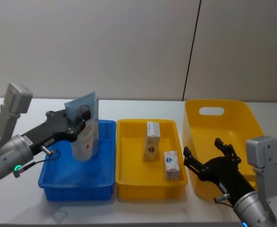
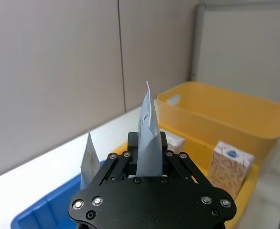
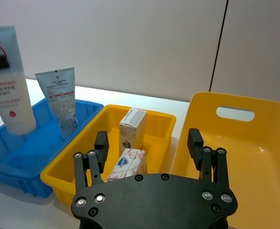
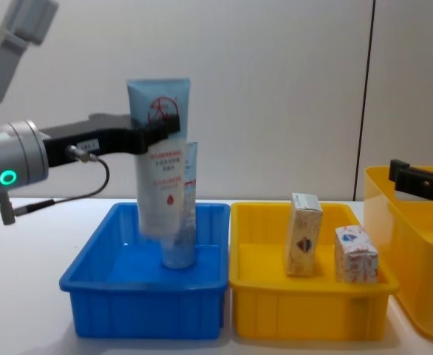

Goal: Bimanual collaborative sorting of washing and personal care products

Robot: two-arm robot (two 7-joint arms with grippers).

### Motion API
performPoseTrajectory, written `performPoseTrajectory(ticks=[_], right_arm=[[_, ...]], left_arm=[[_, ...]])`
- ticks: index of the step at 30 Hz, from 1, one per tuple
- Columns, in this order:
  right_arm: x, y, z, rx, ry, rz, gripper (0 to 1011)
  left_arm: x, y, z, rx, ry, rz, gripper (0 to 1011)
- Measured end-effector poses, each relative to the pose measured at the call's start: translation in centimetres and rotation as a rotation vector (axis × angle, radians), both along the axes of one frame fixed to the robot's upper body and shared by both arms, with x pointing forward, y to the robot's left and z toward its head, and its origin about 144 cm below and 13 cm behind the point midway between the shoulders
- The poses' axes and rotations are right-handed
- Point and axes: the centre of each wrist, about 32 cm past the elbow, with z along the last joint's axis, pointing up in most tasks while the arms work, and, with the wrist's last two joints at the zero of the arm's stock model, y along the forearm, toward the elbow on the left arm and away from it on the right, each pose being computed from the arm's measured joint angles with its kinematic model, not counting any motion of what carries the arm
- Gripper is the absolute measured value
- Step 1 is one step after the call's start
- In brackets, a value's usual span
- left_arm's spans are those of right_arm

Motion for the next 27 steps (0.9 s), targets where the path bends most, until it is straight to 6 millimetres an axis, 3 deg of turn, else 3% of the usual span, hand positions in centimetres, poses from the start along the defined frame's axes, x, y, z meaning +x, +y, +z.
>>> performPoseTrajectory(ticks=[17, 27], right_arm=[[0.0, 0.0, 0.0, 0.0, 0.0, 0.0, 1002], [-0.1, -0.1, 0.2, 0.002, 0.006, 0.018, 1002]], left_arm=[[-4.9, -0.5, 2.0, -0.112, -0.07, 0.055, 196], [-6.4, -0.7, 2.4, -0.145, -0.08, 0.047, 196]])
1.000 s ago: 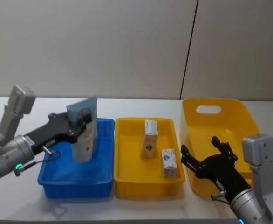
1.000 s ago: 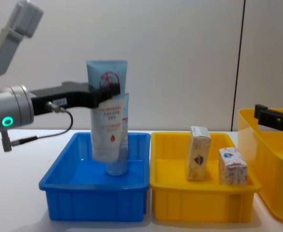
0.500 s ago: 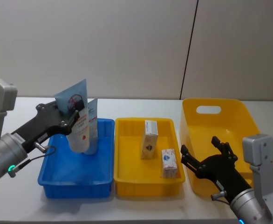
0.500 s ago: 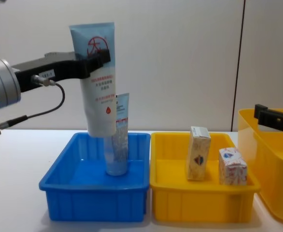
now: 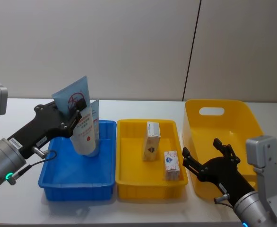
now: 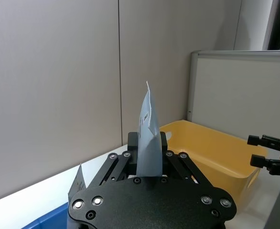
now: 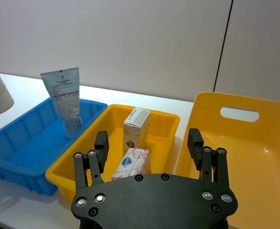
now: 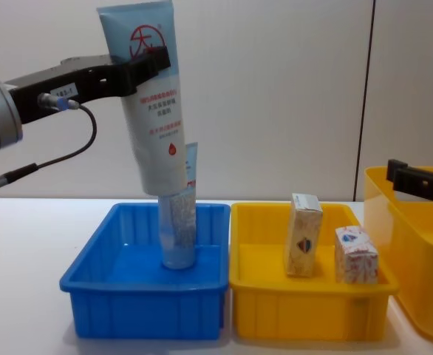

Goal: Bimanual collaborative sorting of washing and personal care products

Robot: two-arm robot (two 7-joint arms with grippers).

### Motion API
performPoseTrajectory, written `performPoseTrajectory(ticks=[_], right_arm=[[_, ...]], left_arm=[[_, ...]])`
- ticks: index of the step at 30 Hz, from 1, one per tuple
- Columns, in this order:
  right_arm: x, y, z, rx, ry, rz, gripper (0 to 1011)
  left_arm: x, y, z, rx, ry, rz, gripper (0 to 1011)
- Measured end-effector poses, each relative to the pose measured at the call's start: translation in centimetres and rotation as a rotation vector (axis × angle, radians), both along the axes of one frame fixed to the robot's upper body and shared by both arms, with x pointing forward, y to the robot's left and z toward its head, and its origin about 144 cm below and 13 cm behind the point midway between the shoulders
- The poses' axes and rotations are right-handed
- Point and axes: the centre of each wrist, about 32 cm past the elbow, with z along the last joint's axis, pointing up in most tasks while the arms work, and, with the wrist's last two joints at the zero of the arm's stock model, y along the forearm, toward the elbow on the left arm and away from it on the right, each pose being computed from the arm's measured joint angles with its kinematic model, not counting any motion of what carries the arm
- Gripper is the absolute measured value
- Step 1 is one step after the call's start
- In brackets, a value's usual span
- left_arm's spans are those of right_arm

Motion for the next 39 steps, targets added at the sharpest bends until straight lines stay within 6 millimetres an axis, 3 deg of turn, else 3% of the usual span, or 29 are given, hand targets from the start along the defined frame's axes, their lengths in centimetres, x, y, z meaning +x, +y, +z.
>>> performPoseTrajectory(ticks=[19, 39], right_arm=[[0.0, 0.3, 2.1, 0.016, 0.032, 0.176, 1002], [2.7, 4.8, 4.4, 0.031, 0.037, 0.412, 1002]], left_arm=[[-1.0, -0.2, 0.3, -0.021, -0.007, -0.006, 196], [-1.2, -0.2, 0.4, -0.025, -0.009, -0.007, 196]])
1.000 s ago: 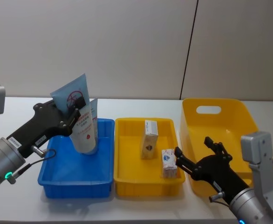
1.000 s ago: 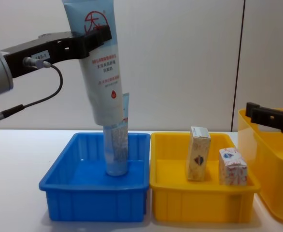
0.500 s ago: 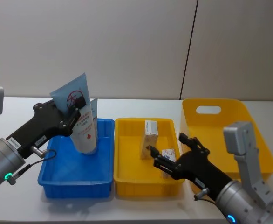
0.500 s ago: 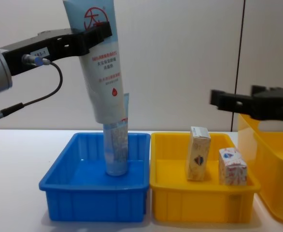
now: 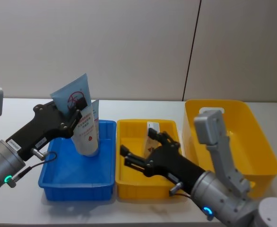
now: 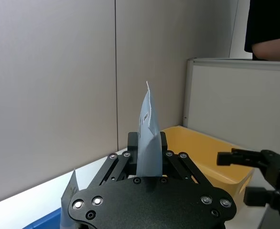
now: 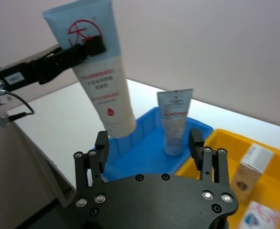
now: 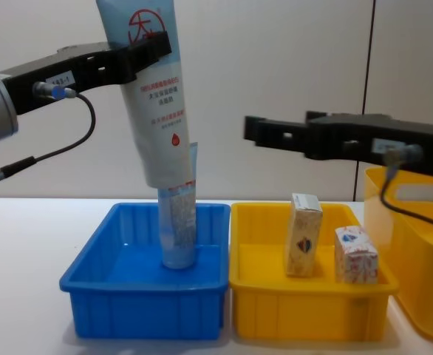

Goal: Bimanual collaborative sorting of washing and personal care products

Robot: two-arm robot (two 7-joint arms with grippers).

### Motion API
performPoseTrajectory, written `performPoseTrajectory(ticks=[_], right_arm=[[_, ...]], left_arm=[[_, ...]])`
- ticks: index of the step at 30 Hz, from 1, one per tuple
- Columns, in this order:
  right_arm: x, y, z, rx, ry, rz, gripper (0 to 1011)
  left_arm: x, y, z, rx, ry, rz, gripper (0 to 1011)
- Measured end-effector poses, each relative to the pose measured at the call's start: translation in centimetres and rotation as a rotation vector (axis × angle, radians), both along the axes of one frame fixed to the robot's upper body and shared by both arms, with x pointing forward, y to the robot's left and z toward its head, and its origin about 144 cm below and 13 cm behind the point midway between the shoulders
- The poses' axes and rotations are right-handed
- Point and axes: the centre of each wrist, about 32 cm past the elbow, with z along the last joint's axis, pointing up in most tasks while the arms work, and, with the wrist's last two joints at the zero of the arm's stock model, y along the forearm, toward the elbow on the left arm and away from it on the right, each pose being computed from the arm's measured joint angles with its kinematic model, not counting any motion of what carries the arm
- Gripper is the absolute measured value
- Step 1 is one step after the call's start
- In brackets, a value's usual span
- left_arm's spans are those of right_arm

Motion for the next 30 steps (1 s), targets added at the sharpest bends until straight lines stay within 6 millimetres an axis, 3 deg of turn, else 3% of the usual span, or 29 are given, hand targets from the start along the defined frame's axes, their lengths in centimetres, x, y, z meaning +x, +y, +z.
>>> performPoseTrajectory(ticks=[30], right_arm=[[2.8, 6.8, -1.0, -0.054, -0.036, 0.044, 1002]], left_arm=[[-0.1, 0.0, 0.0, -0.001, 0.0, -0.001, 196]])
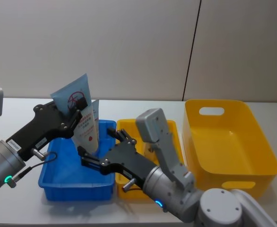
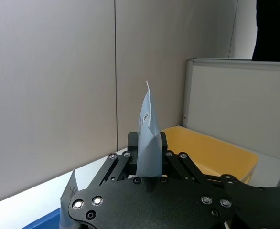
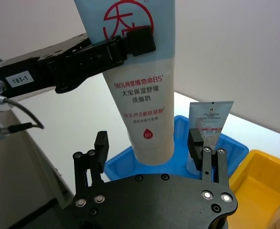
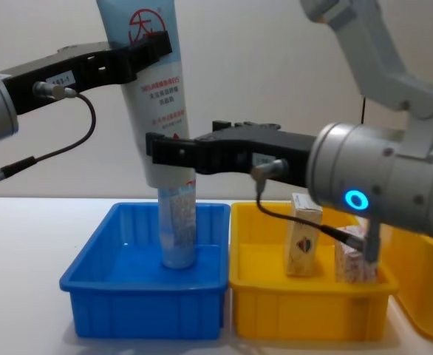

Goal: Bimanual collaborative sorting of washing and personal care products

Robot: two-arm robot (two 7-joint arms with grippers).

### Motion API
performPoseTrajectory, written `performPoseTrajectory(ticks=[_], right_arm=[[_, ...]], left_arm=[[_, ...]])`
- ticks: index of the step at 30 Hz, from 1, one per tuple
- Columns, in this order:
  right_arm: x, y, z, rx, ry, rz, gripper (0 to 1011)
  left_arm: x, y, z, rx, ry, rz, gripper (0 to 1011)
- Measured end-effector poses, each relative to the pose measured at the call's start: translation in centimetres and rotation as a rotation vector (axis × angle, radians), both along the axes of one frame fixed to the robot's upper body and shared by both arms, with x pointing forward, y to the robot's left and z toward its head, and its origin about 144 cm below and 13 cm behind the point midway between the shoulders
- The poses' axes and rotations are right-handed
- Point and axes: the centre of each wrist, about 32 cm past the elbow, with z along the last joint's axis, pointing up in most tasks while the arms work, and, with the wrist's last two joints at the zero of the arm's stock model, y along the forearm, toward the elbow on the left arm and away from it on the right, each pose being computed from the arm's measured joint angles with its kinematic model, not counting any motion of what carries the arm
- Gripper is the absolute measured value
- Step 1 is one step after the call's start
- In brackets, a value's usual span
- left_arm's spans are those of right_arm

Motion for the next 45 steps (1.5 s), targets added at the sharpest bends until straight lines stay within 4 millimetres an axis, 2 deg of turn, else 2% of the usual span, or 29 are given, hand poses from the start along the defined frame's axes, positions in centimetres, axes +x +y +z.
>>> performPoseTrajectory(ticks=[13, 25, 35, 40, 45], right_arm=[[1.0, 3.7, -0.8, -0.009, -0.067, -0.057, 1002], [1.6, 5.6, -1.3, -0.022, -0.09, -0.083, 1002], [1.8, 6.4, -1.4, -0.03, -0.1, -0.094, 783], [1.9, 6.6, -1.5, -0.031, -0.104, -0.094, 617], [1.9, 6.8, -1.5, -0.032, -0.105, -0.096, 506]], left_arm=[[0.0, 0.0, 0.0, 0.0, 0.0, 0.0, 196], [0.0, 0.0, 0.0, 0.0, 0.0, 0.0, 196], [0.0, 0.0, 0.0, 0.0, 0.0, 0.0, 196], [0.0, 0.0, 0.0, 0.0, 0.0, 0.0, 196], [0.0, 0.0, 0.0, 0.0, 0.0, 0.001, 196]])
